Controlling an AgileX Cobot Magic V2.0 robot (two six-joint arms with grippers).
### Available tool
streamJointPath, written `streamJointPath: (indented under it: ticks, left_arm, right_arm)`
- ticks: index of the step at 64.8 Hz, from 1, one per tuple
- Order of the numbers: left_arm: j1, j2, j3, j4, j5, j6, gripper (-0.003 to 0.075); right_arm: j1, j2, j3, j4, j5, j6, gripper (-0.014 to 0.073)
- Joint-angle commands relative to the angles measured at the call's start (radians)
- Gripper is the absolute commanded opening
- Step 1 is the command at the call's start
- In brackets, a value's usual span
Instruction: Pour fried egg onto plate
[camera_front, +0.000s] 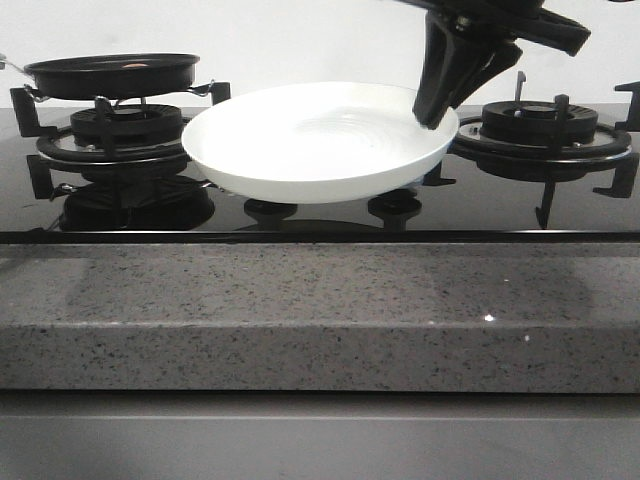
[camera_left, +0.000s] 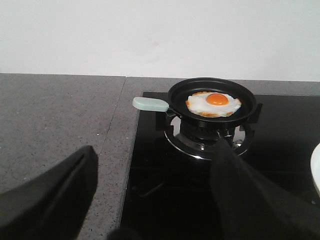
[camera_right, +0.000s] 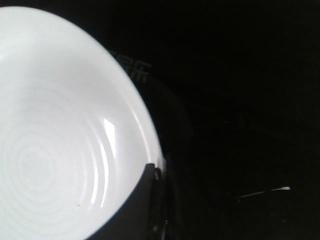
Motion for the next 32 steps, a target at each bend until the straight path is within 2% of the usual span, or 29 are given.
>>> streamJointPath:
  ticks: [1, 32]
  left_arm:
    - [-0.001, 0.013, -0.033, -0.003, -0.084, -0.009, 0.0483]
    - [-0.001, 0.030, -0.033, -0.032, -0.127, -0.009, 0.0472]
  right_arm:
    - [0.001, -0.047, -0.024, 0.022, -0.036, 0.000, -0.0067]
    - [0.001, -0.047, -0.024, 0.022, -0.036, 0.000, -0.0067]
